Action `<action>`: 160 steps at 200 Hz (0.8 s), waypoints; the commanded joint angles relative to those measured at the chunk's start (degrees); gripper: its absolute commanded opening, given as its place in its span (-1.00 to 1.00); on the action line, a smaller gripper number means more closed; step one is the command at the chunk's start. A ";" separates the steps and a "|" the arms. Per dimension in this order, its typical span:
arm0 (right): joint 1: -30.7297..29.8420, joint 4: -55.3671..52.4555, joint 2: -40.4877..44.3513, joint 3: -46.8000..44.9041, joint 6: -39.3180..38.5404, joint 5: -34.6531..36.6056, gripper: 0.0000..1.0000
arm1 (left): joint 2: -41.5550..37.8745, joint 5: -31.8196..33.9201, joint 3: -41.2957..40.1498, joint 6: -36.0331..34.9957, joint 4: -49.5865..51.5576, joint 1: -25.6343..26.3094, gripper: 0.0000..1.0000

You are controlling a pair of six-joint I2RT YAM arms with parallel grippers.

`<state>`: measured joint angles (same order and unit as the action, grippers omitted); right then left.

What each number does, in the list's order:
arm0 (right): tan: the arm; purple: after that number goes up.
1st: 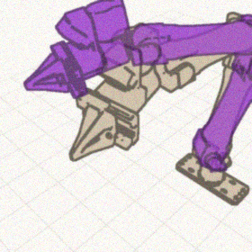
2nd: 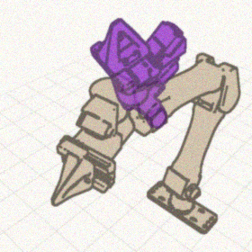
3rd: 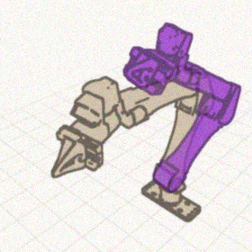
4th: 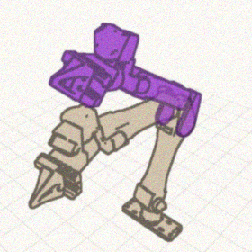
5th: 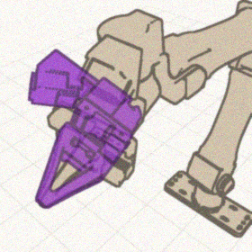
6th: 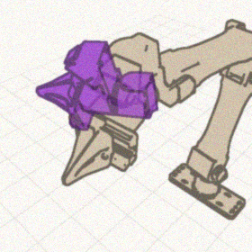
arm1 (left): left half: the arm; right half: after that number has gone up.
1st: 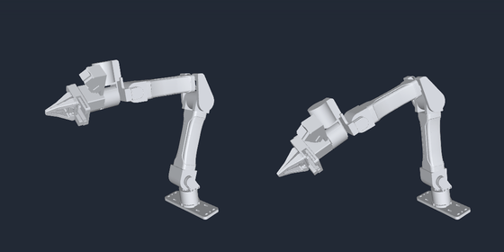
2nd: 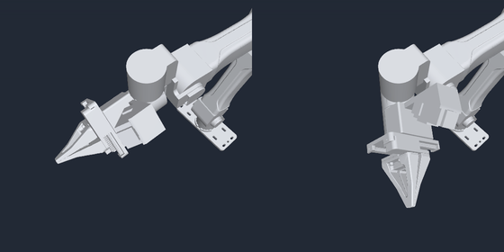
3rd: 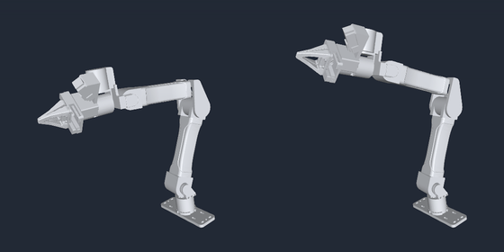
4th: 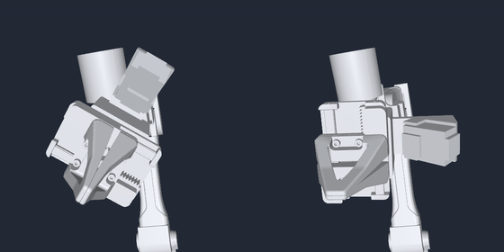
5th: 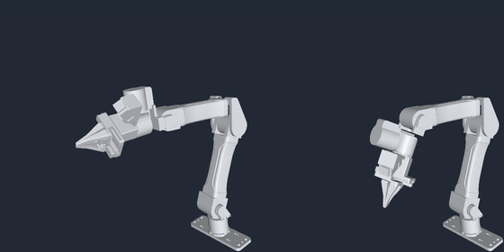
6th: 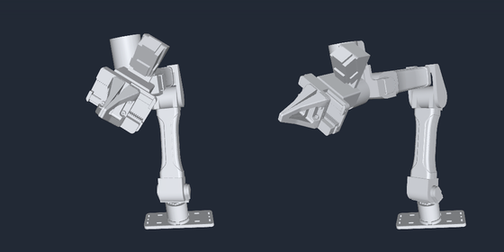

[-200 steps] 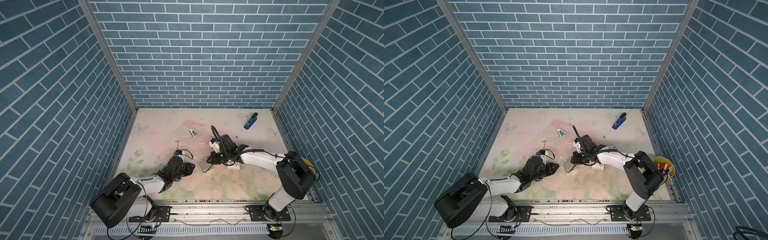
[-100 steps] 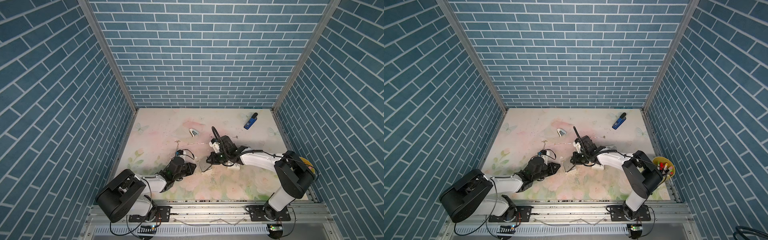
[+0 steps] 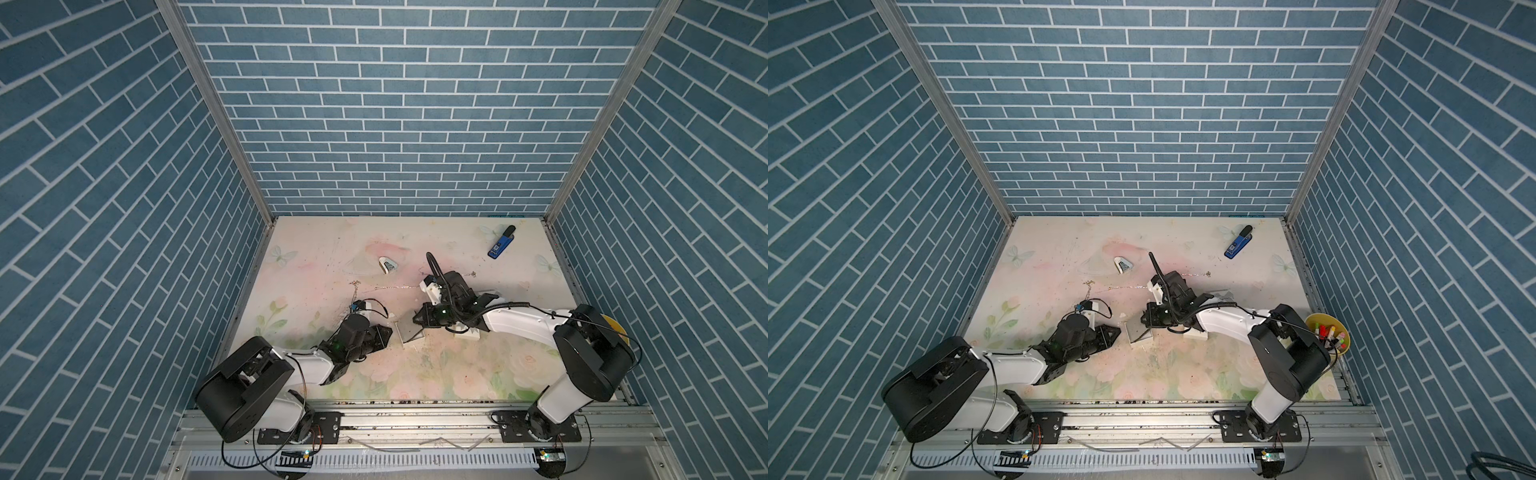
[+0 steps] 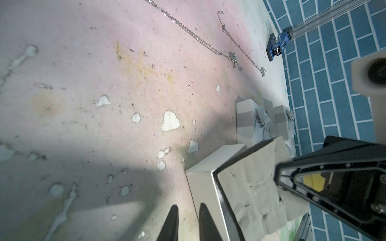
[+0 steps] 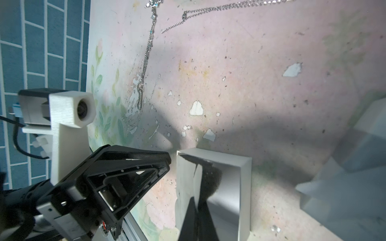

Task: Take the necklace out of the lift-off lid jewelry box
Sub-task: Place the inner lining in the jewelry box.

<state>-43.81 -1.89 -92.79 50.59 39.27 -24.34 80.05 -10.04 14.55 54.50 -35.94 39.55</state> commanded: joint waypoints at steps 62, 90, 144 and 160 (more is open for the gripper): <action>-0.31 3.71 -0.17 -1.70 2.52 1.71 -1.00 | 1.03 1.12 -0.91 0.41 -1.67 0.85 -0.60; -0.33 4.80 -0.75 -2.07 3.43 2.62 -1.00 | 2.59 1.13 -0.91 0.94 -3.24 1.30 -0.60; -0.66 6.19 -2.90 -2.16 4.50 2.72 -1.00 | 7.71 1.25 -0.83 3.24 -9.57 3.39 -0.61; -0.96 6.46 -3.68 -2.16 4.59 2.80 -1.00 | 9.07 1.25 -0.72 3.83 -11.25 4.14 -0.62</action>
<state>-44.21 3.07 -94.89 49.17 41.82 -22.41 87.07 -9.58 14.13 57.14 -43.57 42.50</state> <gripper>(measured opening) 0.042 0.193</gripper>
